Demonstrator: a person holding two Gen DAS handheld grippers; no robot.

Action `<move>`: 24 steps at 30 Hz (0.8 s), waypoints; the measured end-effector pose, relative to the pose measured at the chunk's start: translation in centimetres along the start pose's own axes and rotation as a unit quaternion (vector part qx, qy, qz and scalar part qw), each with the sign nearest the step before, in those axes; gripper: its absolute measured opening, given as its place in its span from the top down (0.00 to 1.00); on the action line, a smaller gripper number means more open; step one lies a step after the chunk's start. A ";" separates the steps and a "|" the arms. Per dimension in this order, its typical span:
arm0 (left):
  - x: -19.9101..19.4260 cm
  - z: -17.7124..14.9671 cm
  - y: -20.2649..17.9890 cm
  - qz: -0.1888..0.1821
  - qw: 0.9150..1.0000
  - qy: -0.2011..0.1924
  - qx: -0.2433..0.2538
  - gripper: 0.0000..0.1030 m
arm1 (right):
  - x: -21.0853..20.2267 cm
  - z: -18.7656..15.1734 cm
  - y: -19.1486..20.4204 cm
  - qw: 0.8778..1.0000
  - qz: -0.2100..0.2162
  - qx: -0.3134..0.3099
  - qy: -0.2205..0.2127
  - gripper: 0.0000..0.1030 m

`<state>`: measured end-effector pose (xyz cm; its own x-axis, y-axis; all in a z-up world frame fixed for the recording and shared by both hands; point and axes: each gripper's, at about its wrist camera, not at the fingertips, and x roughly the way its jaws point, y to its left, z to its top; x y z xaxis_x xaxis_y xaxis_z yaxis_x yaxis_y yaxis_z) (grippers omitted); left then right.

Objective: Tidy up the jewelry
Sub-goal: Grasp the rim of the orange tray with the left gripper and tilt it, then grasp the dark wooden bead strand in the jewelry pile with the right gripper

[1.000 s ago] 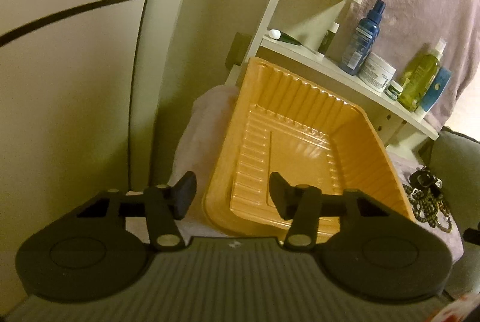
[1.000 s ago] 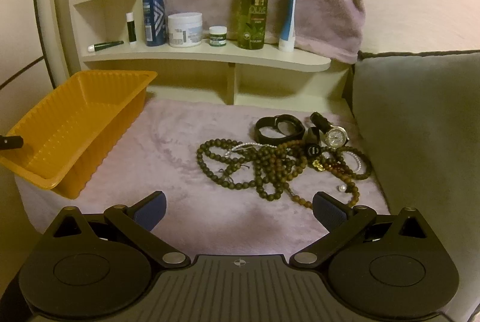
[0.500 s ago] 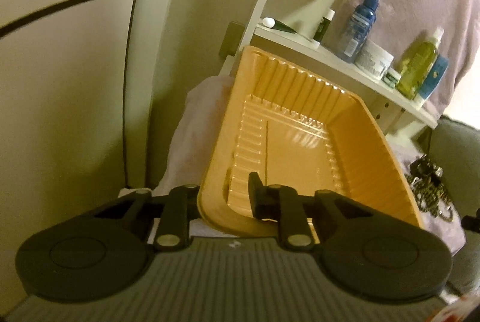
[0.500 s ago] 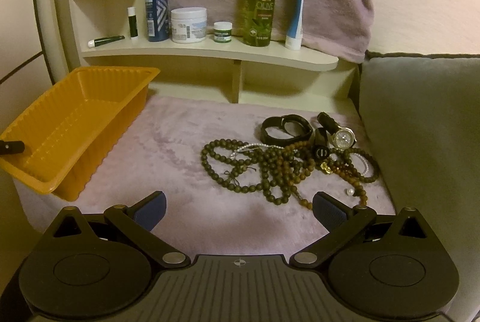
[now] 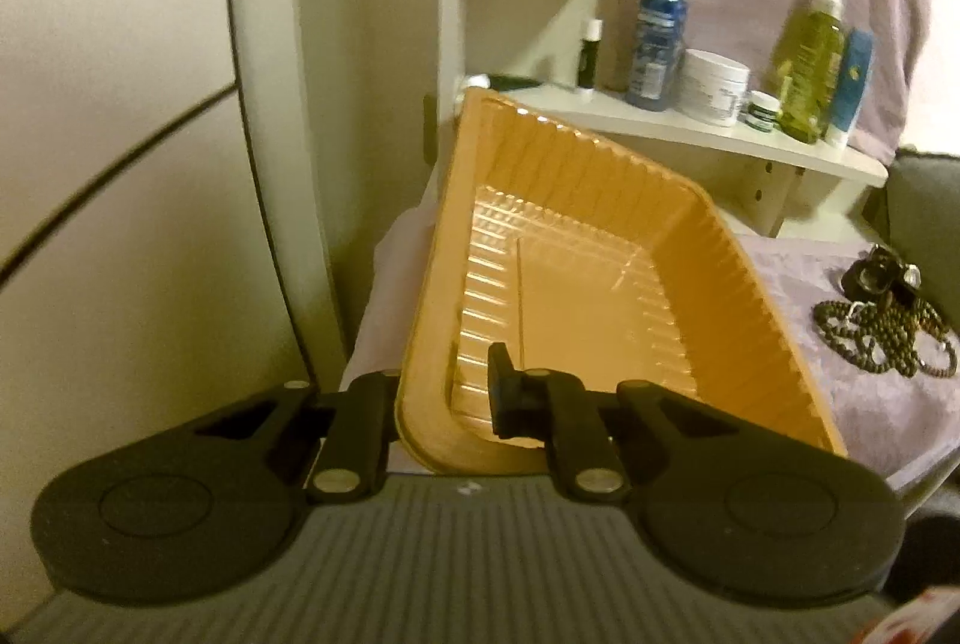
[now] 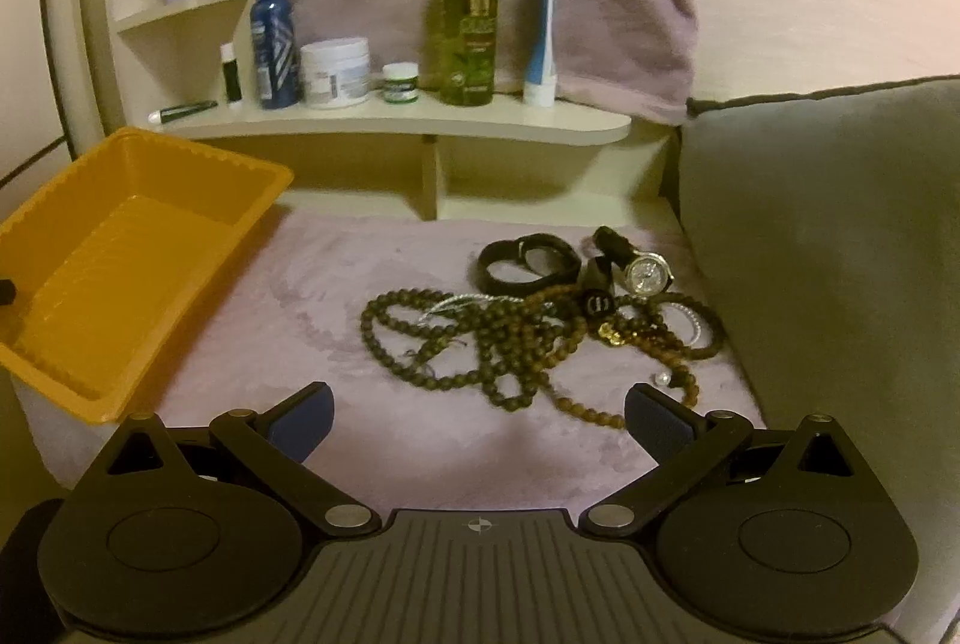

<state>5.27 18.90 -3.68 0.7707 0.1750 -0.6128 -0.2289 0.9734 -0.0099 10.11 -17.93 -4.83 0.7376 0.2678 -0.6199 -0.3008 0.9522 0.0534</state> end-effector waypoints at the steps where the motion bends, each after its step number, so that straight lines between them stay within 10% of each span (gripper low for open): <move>1: -0.2 0.1 -0.4 0.006 1.000 0.000 0.008 0.88 | 0.1 0.0 -0.2 1.000 0.001 -0.002 -0.004 0.01; 7: -1.5 1.0 -2.5 0.032 0.999 -0.006 0.040 0.92 | 1.4 -0.4 -1.9 1.000 0.007 0.002 -0.015 0.02; 14: -1.9 1.9 -4.3 0.060 0.996 -0.006 0.065 0.94 | 3.6 -0.2 -4.0 0.999 0.045 0.022 -0.012 0.38; 24: -2.0 2.5 -6.3 0.086 0.991 -0.009 0.101 0.95 | 5.5 -0.2 -5.8 0.998 0.044 0.038 -0.007 0.49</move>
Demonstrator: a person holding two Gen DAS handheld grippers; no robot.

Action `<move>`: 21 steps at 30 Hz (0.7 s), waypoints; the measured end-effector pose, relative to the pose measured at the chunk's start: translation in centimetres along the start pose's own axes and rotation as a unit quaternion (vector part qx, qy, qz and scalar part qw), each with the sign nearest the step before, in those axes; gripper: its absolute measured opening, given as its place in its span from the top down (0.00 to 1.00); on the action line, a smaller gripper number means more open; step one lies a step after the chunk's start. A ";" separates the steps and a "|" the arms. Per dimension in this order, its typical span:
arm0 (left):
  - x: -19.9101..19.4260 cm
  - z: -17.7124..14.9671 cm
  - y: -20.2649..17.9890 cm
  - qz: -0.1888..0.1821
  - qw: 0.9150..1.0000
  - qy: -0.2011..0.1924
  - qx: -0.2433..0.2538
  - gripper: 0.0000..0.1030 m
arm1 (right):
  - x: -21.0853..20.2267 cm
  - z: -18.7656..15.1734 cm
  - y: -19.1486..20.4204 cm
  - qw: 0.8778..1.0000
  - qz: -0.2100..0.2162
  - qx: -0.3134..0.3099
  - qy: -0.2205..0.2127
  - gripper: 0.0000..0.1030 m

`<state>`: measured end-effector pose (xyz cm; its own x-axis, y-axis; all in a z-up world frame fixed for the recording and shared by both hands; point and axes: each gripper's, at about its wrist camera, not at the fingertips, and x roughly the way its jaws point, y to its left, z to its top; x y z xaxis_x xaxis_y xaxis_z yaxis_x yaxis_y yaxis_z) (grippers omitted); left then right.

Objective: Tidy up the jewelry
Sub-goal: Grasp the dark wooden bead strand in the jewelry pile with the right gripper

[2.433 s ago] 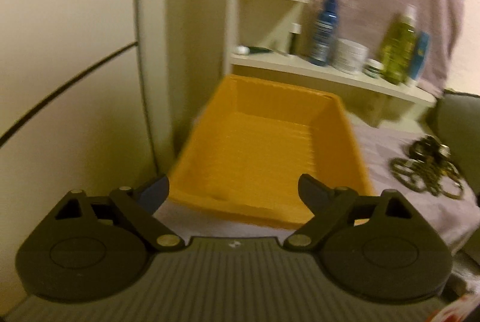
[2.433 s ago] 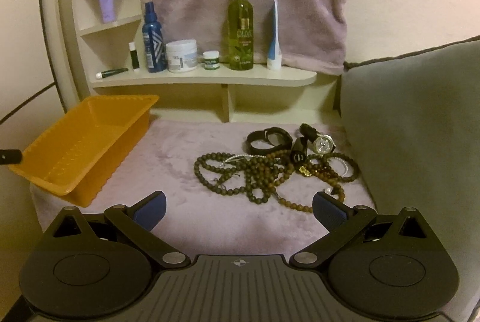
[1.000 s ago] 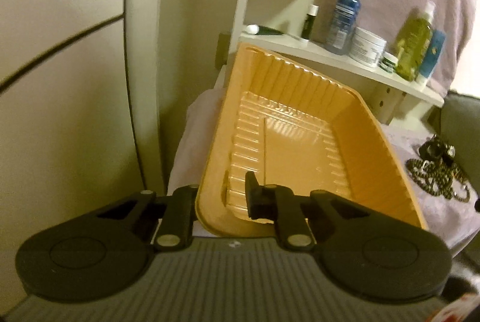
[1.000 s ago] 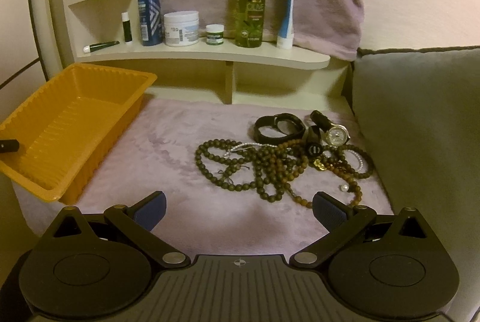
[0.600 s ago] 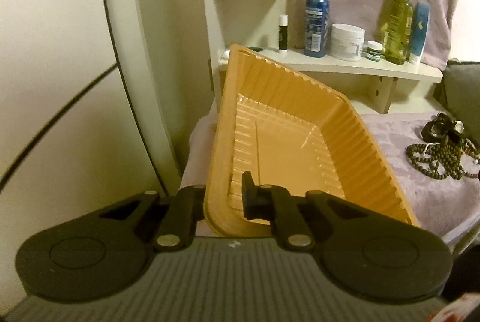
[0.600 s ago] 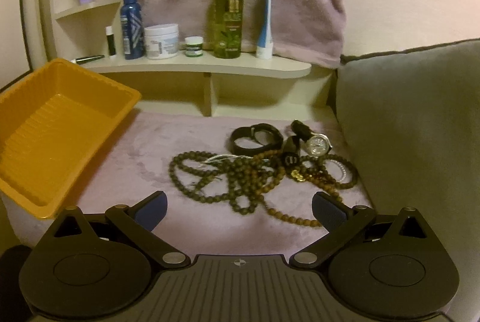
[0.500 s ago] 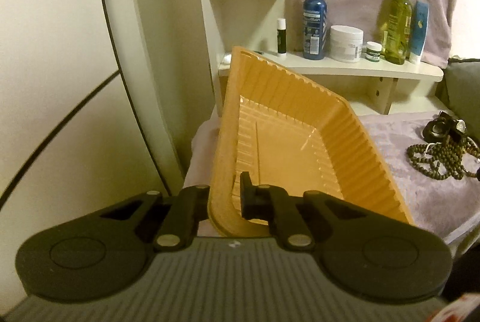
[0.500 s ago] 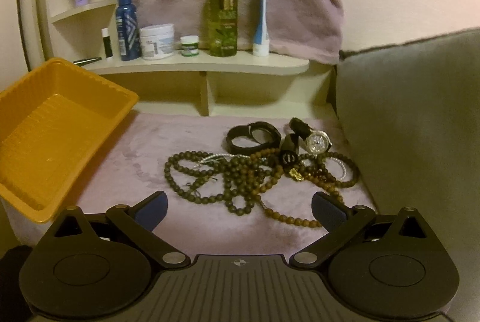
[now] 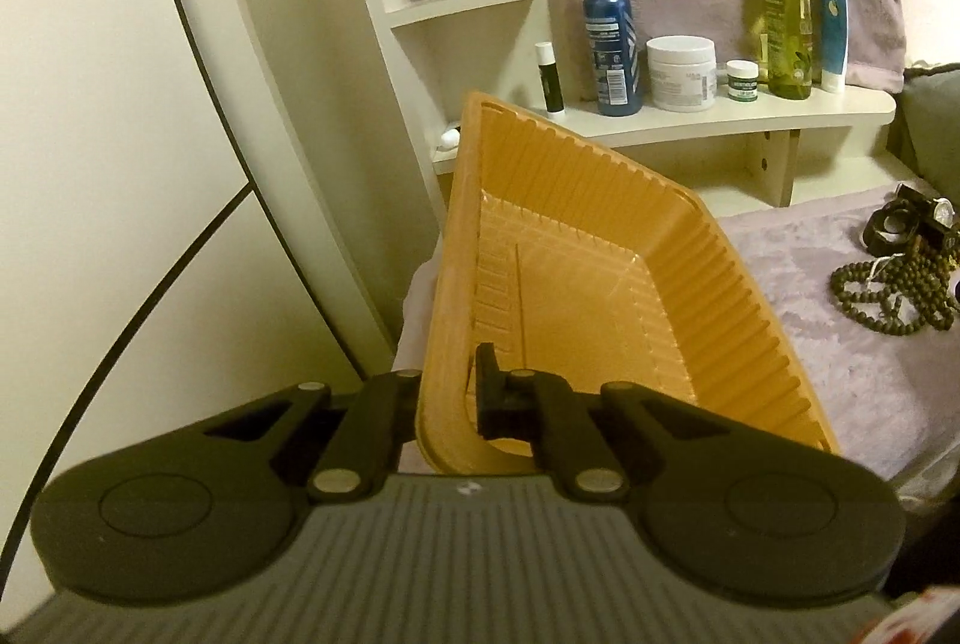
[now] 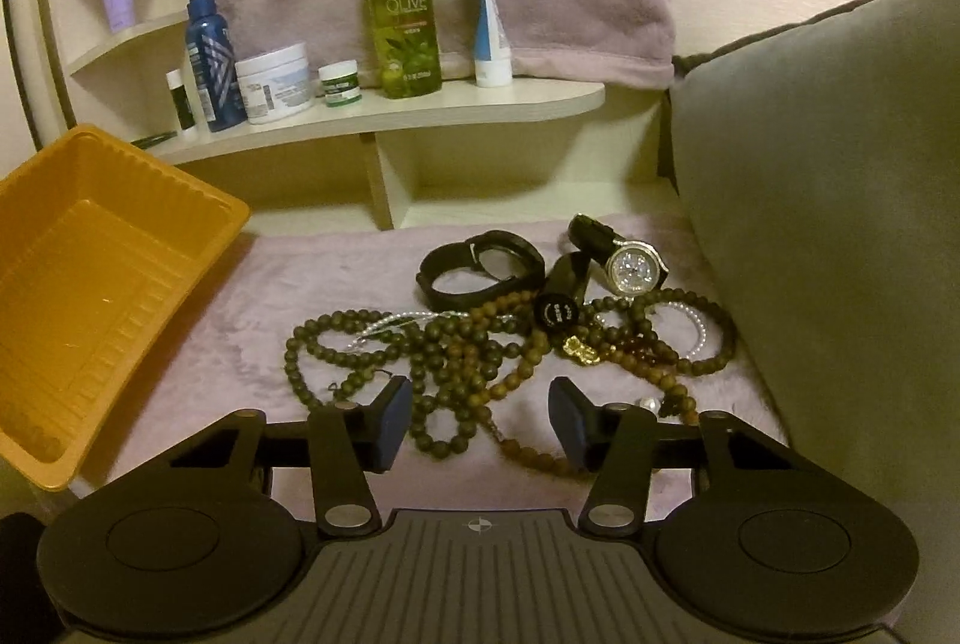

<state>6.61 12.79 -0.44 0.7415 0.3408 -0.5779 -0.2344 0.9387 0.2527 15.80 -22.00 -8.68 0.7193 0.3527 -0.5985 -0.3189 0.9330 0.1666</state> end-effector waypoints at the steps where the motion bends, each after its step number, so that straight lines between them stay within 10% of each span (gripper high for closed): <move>1: 0.0 0.0 -0.1 0.001 1.000 0.000 0.003 0.95 | 0.2 0.0 -0.1 1.000 0.003 0.001 0.003 0.49; 16: 0.2 -0.1 0.1 -0.004 1.000 0.001 -0.004 0.95 | 4.4 1.0 0.7 1.000 -0.003 -0.010 0.027 0.68; 21: 0.3 -0.1 0.3 -0.007 1.000 0.003 -0.011 0.95 | 4.7 1.3 0.5 0.999 -0.004 0.011 0.037 0.93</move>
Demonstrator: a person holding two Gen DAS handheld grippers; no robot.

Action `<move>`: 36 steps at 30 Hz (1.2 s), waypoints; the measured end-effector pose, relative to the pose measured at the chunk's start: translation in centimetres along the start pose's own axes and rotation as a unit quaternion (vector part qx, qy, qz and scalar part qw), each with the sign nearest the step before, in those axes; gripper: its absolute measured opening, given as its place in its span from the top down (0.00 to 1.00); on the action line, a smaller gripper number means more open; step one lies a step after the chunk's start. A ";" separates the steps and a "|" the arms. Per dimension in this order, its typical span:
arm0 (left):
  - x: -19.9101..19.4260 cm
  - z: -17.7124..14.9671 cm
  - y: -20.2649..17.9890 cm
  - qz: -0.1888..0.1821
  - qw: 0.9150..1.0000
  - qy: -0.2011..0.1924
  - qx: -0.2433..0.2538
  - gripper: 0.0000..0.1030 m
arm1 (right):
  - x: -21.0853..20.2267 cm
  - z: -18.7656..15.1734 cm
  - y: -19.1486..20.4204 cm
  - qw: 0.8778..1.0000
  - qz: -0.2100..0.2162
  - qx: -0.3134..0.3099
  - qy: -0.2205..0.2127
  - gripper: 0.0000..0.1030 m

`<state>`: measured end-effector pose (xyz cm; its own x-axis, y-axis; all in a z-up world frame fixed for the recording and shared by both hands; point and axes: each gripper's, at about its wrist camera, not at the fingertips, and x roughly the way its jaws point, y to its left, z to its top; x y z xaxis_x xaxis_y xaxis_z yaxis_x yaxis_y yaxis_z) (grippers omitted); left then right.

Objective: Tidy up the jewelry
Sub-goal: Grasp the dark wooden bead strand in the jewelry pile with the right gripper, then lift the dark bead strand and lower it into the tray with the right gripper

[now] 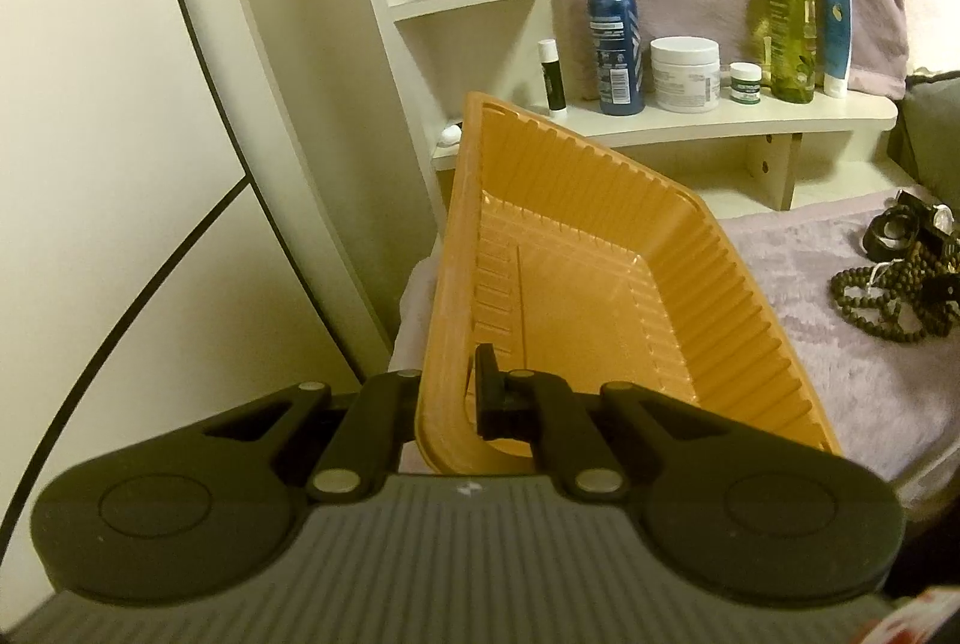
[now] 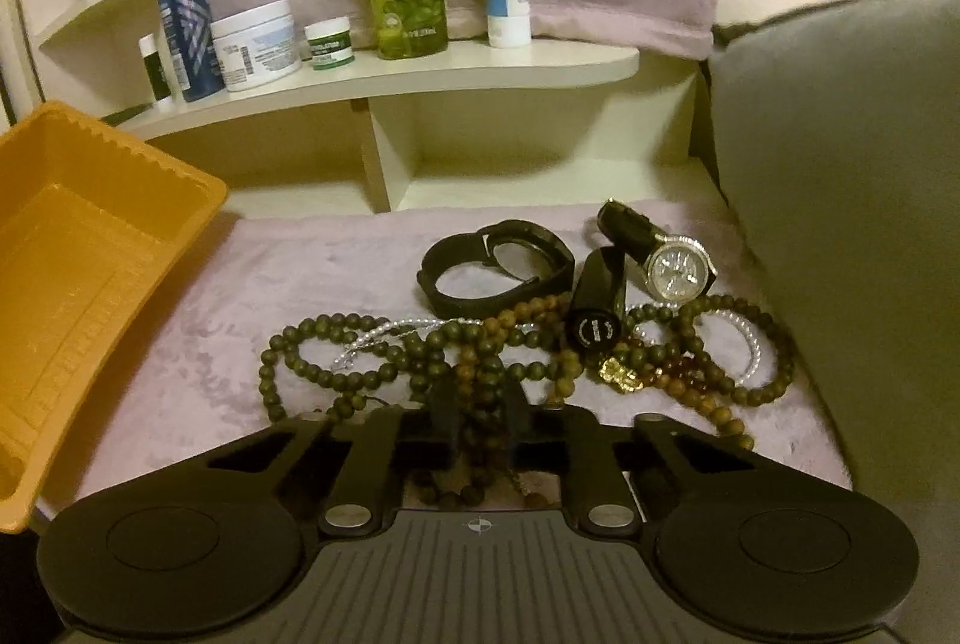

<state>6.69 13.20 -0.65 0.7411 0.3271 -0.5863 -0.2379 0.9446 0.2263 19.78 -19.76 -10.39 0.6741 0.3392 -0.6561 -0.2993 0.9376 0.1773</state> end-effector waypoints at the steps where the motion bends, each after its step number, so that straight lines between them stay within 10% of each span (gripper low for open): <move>1: 0.0 0.0 0.1 -0.001 1.000 0.000 -0.001 0.95 | -0.1 0.0 0.0 1.000 -0.002 0.002 -0.001 0.93; 36: 0.2 0.0 0.2 -0.015 1.000 0.001 0.002 0.96 | -16.0 14.1 4.8 0.973 0.078 -0.113 -0.188 0.93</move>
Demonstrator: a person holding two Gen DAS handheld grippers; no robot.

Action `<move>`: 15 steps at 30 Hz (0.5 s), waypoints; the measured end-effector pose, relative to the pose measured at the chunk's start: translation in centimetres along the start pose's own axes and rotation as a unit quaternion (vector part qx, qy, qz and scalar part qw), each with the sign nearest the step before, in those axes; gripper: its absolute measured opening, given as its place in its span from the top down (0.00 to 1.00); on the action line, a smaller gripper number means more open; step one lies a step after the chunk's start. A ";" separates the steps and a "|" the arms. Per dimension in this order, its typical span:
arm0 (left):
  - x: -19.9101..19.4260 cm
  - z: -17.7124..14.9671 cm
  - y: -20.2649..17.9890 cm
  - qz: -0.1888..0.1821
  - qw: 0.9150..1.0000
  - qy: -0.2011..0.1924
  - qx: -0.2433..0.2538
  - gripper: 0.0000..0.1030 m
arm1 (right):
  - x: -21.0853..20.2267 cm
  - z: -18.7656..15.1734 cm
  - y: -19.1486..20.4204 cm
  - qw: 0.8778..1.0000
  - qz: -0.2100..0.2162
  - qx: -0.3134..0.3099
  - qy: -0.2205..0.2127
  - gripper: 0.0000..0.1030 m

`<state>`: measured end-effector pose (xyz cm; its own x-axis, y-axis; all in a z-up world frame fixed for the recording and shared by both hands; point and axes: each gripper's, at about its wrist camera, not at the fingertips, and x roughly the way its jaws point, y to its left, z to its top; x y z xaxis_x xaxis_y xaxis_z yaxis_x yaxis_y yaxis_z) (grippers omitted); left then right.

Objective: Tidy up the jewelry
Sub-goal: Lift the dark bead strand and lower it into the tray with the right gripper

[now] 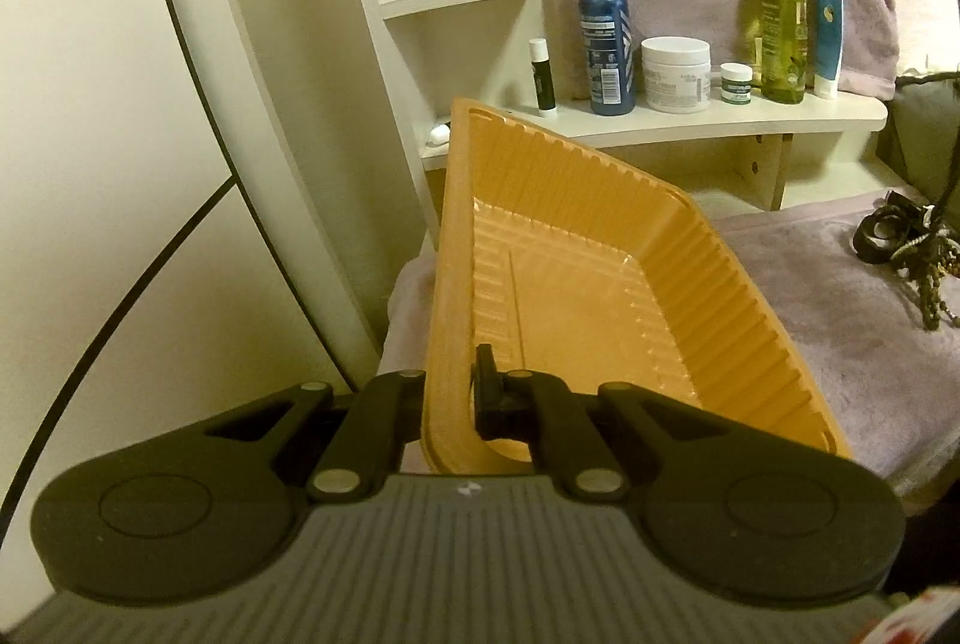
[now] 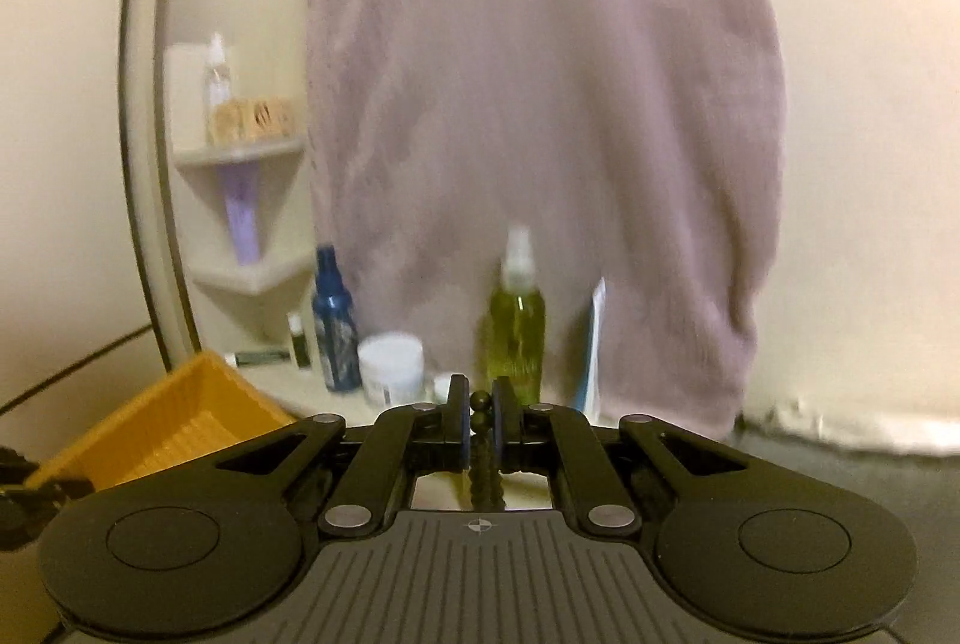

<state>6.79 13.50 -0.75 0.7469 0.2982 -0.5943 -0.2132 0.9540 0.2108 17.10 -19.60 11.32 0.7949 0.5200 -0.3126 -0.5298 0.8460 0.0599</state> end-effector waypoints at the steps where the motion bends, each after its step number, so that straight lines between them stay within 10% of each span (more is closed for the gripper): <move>1: 0.0 0.0 0.0 0.000 1.000 0.000 0.001 0.96 | -0.3 0.7 0.2 1.000 0.002 -0.007 -0.008 0.93; 15: -0.1 0.0 0.0 -0.003 1.000 -0.004 0.006 0.96 | -2.5 7.4 3.9 0.994 0.034 -0.056 -0.089 0.93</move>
<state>6.70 13.43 -0.70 0.7529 0.2917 -0.5900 -0.2007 0.9555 0.2163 15.25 -16.76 19.40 0.7909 0.5963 -0.1372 -0.6053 0.7953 -0.0330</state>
